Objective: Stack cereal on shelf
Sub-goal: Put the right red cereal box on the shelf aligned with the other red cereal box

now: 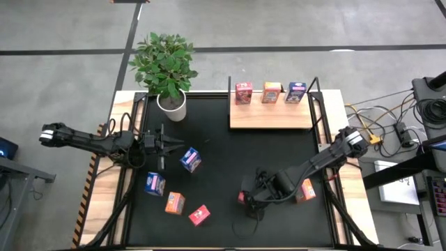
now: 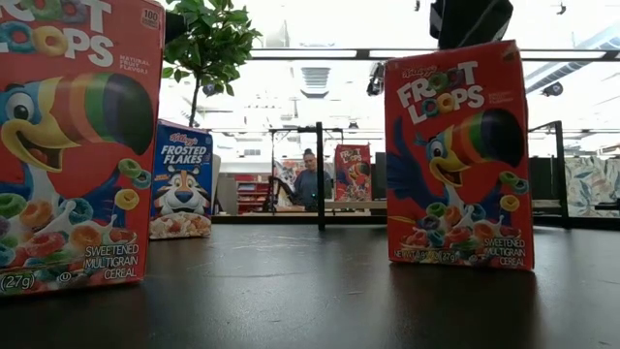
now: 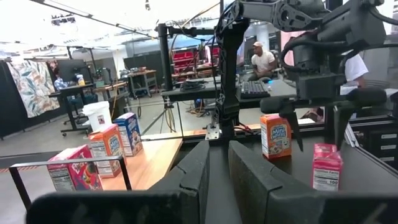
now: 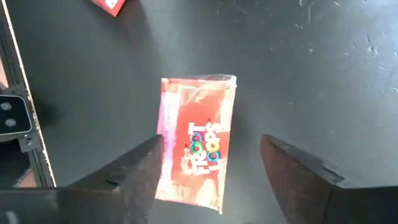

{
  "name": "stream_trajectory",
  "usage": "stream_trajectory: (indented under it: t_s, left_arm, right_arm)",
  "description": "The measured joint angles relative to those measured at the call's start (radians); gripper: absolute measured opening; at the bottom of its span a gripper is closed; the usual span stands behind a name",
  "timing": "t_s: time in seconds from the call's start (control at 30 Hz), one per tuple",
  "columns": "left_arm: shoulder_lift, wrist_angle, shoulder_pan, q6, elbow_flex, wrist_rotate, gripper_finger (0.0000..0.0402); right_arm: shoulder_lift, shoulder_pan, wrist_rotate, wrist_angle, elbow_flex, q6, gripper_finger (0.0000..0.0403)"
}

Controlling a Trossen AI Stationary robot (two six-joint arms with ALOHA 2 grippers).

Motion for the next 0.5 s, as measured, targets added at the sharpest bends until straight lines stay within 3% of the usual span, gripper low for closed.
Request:
stream_trajectory:
  t_s: [0.5]
  left_arm:
    - [0.000, 0.003, 0.000, 0.000, 0.000, 0.000, 0.0045]
  right_arm:
    - [-0.004, 0.004, -0.004, -0.017, 0.017, 0.017, 0.0263]
